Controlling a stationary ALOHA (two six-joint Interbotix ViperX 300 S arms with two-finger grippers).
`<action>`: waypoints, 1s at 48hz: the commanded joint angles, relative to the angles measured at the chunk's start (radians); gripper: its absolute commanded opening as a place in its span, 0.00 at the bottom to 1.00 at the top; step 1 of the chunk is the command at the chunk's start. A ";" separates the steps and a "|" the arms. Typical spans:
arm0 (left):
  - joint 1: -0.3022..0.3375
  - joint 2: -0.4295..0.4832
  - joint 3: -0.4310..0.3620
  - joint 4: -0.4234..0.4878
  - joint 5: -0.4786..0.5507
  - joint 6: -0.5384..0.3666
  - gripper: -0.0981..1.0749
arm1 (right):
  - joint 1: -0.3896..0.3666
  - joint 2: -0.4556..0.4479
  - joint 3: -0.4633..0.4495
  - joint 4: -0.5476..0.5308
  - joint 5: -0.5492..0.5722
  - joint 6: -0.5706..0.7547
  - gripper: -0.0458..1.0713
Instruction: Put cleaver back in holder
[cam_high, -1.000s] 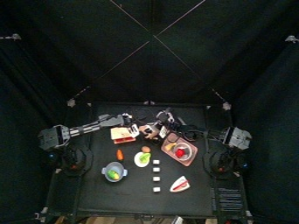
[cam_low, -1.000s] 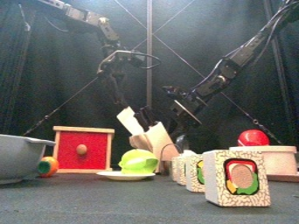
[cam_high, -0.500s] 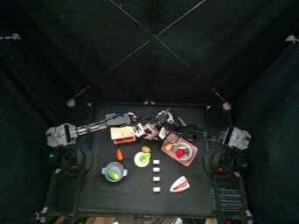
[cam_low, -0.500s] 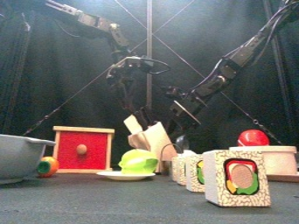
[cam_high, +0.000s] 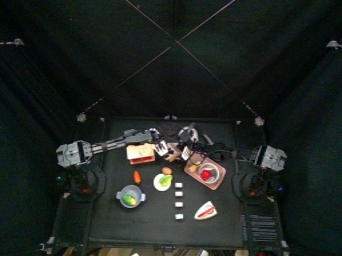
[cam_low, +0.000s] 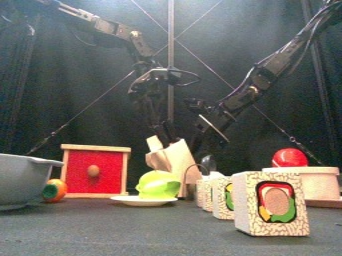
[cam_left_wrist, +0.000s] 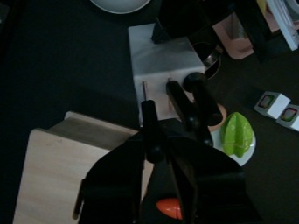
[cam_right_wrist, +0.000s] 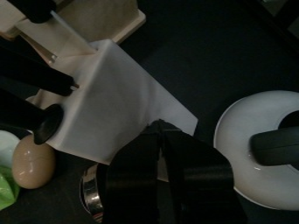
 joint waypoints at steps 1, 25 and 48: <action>0.000 -0.011 -0.017 0.000 -0.023 0.000 0.68 | 0.008 -0.015 -0.008 0.002 -0.006 -0.002 0.34; 0.000 -0.069 0.044 -0.003 -0.164 -0.002 0.75 | 0.021 -0.015 -0.009 0.003 -0.006 -0.002 0.34; -0.005 -0.333 0.337 -0.074 -0.497 -0.006 0.75 | 0.046 -0.015 -0.021 0.008 0.002 0.002 0.34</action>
